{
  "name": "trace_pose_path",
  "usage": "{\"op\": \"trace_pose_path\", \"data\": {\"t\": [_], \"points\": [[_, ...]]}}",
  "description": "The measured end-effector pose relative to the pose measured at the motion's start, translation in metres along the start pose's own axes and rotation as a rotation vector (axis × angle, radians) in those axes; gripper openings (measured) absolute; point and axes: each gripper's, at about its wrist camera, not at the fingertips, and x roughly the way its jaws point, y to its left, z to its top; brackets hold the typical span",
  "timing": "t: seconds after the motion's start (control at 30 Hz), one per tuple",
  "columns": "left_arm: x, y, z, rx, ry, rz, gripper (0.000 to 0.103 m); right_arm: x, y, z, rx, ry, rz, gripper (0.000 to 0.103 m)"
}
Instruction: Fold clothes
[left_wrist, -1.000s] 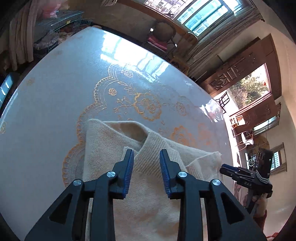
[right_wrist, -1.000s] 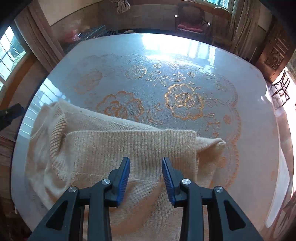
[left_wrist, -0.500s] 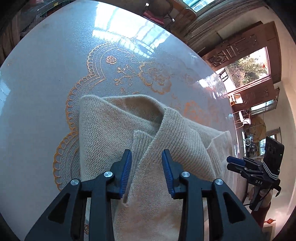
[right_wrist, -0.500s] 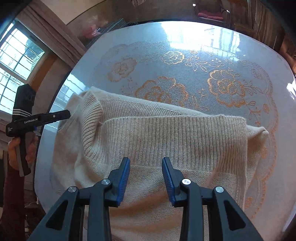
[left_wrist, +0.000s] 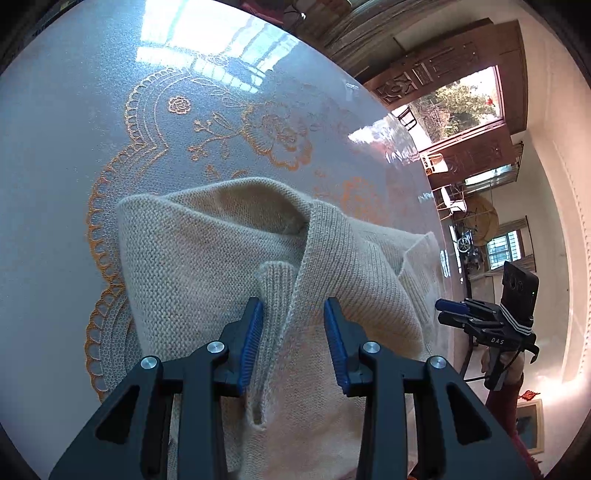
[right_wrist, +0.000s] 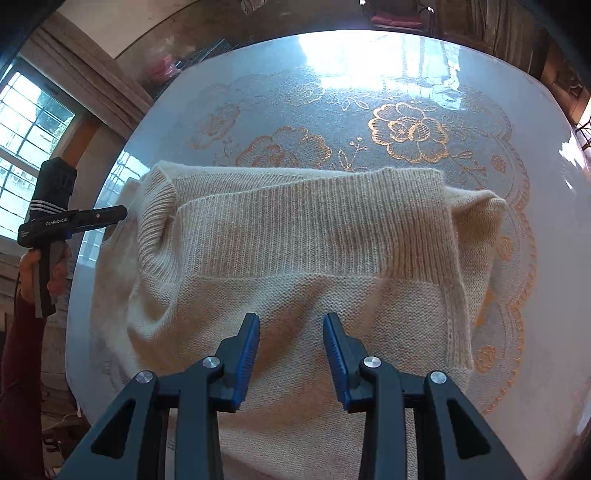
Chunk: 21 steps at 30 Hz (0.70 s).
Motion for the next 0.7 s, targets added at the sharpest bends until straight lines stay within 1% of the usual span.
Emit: {"op": "trace_pose_path", "data": {"t": [0.07, 0.1, 0.13, 0.17, 0.2, 0.37, 0.5, 0.53, 0.63, 0.67, 0.7], "points": [[0.002, 0.004, 0.0, 0.011, 0.005, -0.007, 0.036, -0.003, 0.0, -0.003, 0.005, -0.005, 0.002, 0.036], [0.002, 0.005, -0.001, 0.013, -0.001, -0.005, 0.034, -0.004, 0.001, -0.004, 0.005, -0.005, 0.002, 0.036], [0.001, 0.005, -0.002, 0.027, -0.01, 0.02, 0.03, -0.006, 0.002, -0.006, 0.003, -0.005, -0.001, 0.036], [0.0, 0.004, -0.002, 0.041, -0.019, 0.045, 0.014, -0.006, 0.004, -0.007, -0.001, -0.007, -0.012, 0.036], [0.0, -0.001, -0.001, 0.054, -0.031, 0.064, 0.008, -0.007, 0.005, -0.008, -0.004, -0.008, -0.022, 0.036], [0.001, -0.026, 0.004, 0.122, -0.09, 0.16, 0.005, -0.008, 0.002, -0.014, -0.001, -0.033, -0.082, 0.036], [-0.032, -0.049, -0.005, 0.154, -0.231, 0.166, 0.005, -0.004, -0.002, -0.017, -0.004, -0.036, -0.14, 0.036], [-0.042, -0.057, -0.01, 0.18, -0.271, 0.183, 0.005, -0.003, -0.003, -0.018, -0.006, -0.037, -0.154, 0.036], [-0.064, -0.066, -0.019, 0.196, -0.317, 0.245, 0.005, -0.006, 0.0, -0.022, -0.012, -0.067, -0.175, 0.036], [-0.062, -0.062, -0.019, 0.186, -0.29, 0.303, 0.005, -0.006, 0.001, -0.022, -0.019, -0.064, -0.186, 0.036], [-0.056, -0.053, -0.018, 0.167, -0.262, 0.382, 0.005, -0.006, 0.002, -0.023, -0.026, -0.061, -0.196, 0.036]]}}
